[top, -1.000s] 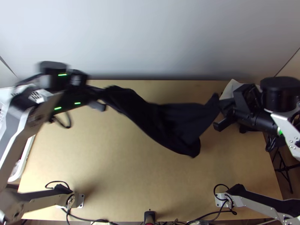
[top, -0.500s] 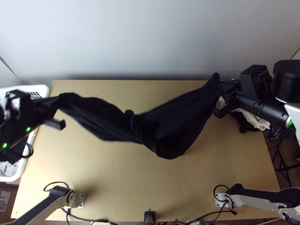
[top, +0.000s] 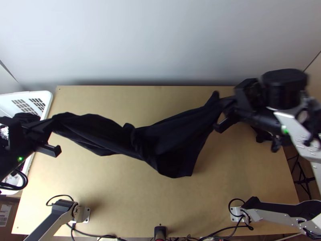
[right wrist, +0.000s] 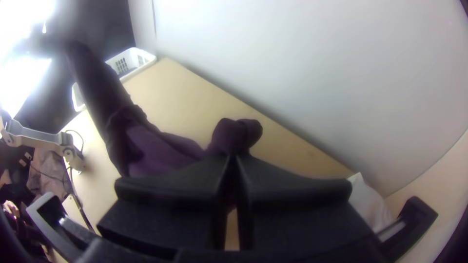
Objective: Fold the t-shirt
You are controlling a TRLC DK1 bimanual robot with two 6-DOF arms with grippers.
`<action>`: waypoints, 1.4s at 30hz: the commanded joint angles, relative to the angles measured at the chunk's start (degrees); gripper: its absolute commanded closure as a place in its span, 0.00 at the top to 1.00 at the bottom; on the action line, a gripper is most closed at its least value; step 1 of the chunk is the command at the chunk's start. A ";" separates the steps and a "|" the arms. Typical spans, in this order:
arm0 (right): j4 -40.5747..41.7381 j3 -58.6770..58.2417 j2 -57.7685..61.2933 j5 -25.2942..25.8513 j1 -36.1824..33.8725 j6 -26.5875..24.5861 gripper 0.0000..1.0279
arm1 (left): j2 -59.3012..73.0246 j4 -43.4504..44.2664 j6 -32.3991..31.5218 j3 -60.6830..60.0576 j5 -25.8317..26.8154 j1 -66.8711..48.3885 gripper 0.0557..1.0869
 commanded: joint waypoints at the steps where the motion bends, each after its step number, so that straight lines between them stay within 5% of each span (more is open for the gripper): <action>1: 6.21 -13.34 -1.38 -1.98 -0.15 -1.20 0.03 | -2.07 -1.53 -0.60 -3.27 0.65 0.28 0.03; 27: 13.42 -19.32 -2.61 -3.82 -7.36 0.29 0.03 | 15.69 17.46 -4.38 -1.86 0.13 0.64 0.03; 42: 20.28 -46.65 -5.95 -7.60 -6.21 0.56 0.03 | 0.31 11.57 -6.67 -18.83 0.65 -7.98 0.03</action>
